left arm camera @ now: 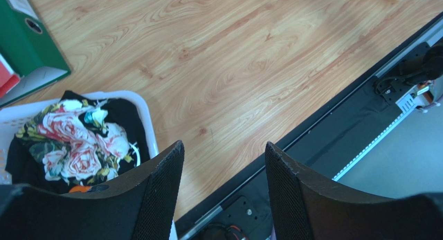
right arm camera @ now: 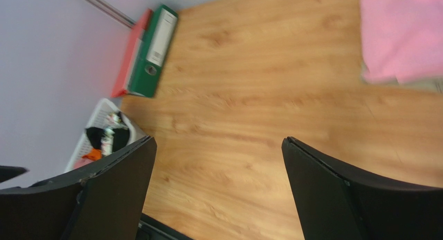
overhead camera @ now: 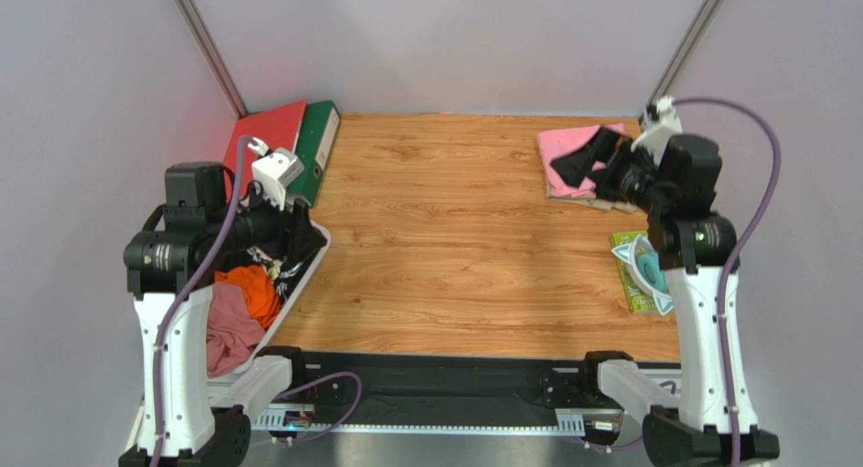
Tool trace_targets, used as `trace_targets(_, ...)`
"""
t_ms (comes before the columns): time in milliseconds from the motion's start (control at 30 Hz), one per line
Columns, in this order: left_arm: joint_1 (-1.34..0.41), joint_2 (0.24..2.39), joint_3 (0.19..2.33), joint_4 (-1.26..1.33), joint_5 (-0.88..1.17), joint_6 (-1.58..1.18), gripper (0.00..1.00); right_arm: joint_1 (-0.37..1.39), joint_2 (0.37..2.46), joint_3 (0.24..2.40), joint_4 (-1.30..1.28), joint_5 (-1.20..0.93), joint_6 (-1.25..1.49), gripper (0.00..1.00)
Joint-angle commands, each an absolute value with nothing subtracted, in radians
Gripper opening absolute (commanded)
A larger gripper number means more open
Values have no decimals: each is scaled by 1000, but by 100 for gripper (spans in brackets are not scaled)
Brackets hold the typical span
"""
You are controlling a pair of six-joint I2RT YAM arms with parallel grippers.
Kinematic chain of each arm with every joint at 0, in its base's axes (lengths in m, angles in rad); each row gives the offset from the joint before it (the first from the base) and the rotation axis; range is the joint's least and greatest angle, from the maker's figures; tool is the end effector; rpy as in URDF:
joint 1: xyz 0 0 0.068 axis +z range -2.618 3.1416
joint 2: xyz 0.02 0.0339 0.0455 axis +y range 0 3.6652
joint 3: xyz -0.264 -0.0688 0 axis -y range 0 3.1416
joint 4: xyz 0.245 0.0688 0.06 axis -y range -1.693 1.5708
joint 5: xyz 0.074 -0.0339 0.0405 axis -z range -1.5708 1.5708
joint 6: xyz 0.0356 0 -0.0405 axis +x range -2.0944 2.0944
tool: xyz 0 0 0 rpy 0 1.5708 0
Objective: Fold and stack the t-shirts
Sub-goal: Smooth out wrinkles on the folded tshirt
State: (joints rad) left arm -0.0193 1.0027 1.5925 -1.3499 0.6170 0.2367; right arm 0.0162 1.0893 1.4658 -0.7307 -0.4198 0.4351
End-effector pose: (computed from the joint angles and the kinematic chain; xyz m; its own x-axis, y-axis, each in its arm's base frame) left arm 0.1225 -0.0230 0.4512 -0.5677 0.2023 -0.7980 0.5844 0.7817 -0.2176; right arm 0.2032 0.0178 0.4564 -0.4818 0.3771 -0.7909 -0.2139 0.8247 0.5235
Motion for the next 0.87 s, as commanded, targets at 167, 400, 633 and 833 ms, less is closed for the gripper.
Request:
trace_targets(167, -20, 930, 1453, -1318, 560, 167, 66, -5, 787, 1118, -920, -333, 371, 100)
trace_targets(400, -20, 917, 1420, -1296, 543, 129, 66, -5, 736, 1121, -991, -325, 339, 100)
trace_targets(633, -20, 908, 1419, -1299, 531, 123, 67, -5, 744, 1120, -988, -347, 337, 100)
trace_targets(833, -20, 920, 1428, -1301, 535, 120, 68, -5, 755, 1134, -986, -357, 341, 100)
